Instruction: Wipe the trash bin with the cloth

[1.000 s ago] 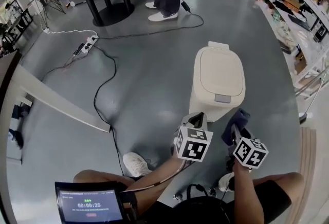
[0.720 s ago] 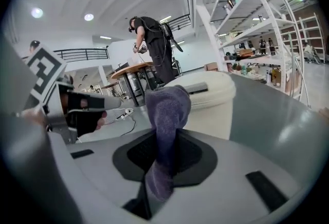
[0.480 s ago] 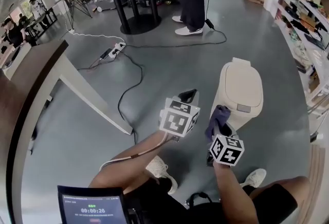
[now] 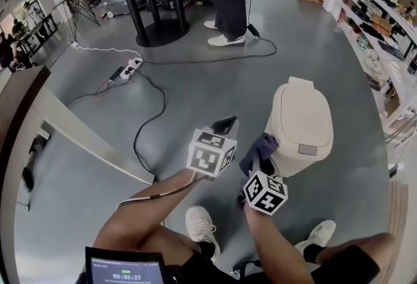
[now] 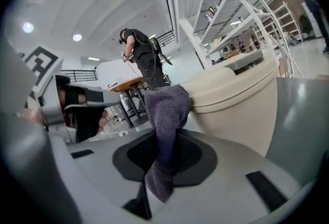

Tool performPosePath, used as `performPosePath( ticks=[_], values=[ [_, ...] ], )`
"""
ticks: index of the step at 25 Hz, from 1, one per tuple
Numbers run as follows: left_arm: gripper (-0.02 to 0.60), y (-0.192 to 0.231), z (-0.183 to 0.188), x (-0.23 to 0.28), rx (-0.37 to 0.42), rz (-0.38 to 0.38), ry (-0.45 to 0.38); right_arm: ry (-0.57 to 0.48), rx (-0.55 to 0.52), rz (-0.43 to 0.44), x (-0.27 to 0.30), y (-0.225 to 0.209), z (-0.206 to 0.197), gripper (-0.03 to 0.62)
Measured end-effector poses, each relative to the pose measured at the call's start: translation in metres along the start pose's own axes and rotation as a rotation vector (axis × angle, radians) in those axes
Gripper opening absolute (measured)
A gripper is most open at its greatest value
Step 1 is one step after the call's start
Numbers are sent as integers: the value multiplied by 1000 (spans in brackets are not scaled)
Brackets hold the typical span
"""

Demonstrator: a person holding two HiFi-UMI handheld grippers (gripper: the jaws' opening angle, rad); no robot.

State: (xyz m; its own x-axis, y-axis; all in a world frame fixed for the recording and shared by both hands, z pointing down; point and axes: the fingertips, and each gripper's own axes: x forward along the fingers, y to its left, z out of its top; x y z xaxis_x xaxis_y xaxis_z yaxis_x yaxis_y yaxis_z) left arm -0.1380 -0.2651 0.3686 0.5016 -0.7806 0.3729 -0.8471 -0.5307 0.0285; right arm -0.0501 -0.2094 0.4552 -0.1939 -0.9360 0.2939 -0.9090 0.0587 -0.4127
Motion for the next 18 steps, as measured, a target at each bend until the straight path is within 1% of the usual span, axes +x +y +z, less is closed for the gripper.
performPosePath(
  ticks=[2,3,5,9,11,13,16,18],
  values=[
    [-2,20,-9,15,-17,38,-11,-36,5,-30,7,-9,4,74],
    [-2,26,-13,21,-15,45,-16,-44,9,-38,11,-12,3,74],
    [-2,31,-23,30,-16,32,-15,-43,15,-46,19,-15,-1,74],
    [-2,32,-47,39,-96,4,21,-50,45,-74,34,-22,-12,74],
    [-2,31,-59,40,-115,-7,38,-56,64,-96,38,-30,-15,74],
    [-2,32,-76,41,-98,-3,76,-58,90,-121,42,-36,-19,74],
    [-3,27,-106,43,-26,-2,143,-44,162,-158,46,-46,-27,74],
    [-3,20,-118,44,-25,-21,163,-28,198,-170,48,-49,-34,74]
  ],
)
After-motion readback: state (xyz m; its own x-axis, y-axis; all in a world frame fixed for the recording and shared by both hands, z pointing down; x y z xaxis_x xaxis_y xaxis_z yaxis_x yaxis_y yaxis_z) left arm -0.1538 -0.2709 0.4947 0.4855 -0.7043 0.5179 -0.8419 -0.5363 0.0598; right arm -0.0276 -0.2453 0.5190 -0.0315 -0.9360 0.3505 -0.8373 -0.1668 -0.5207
